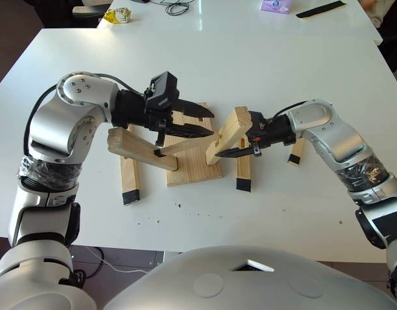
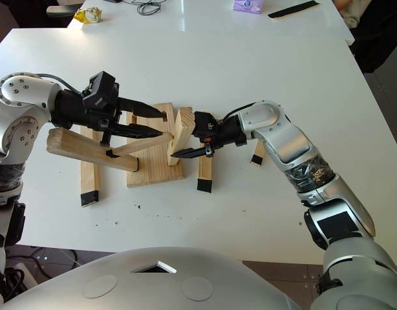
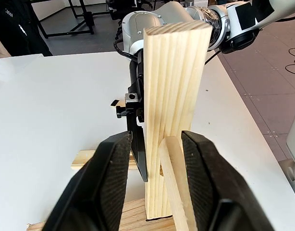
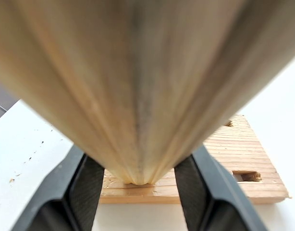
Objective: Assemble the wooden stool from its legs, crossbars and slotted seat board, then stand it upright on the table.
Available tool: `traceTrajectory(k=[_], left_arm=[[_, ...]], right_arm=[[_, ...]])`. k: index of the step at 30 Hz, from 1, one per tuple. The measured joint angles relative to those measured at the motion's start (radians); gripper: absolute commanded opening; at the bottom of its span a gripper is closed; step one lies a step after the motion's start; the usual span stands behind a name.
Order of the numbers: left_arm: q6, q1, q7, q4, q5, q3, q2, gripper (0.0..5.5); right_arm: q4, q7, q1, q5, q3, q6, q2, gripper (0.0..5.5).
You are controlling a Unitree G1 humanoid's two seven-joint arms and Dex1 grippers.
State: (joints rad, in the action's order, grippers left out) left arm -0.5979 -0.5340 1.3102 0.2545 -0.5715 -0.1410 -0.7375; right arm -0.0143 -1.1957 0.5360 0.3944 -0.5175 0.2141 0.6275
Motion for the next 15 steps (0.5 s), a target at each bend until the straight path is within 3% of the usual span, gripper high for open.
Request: traceTrajectory(k=[3, 15], left_arm=[[-0.002, 0.000, 0.000, 0.000, -0.003, 0.000, 0.000, 0.86], [-0.001, 0.001, 0.000, 0.007, -0.003, 0.000, 0.000, 0.86]], right_arm=[[0.000, 0.000, 0.000, 0.000, 0.000, 0.000, 0.000, 2.04], [0.000, 0.000, 0.000, 0.000, 0.000, 0.000, 0.000, 2.04]])
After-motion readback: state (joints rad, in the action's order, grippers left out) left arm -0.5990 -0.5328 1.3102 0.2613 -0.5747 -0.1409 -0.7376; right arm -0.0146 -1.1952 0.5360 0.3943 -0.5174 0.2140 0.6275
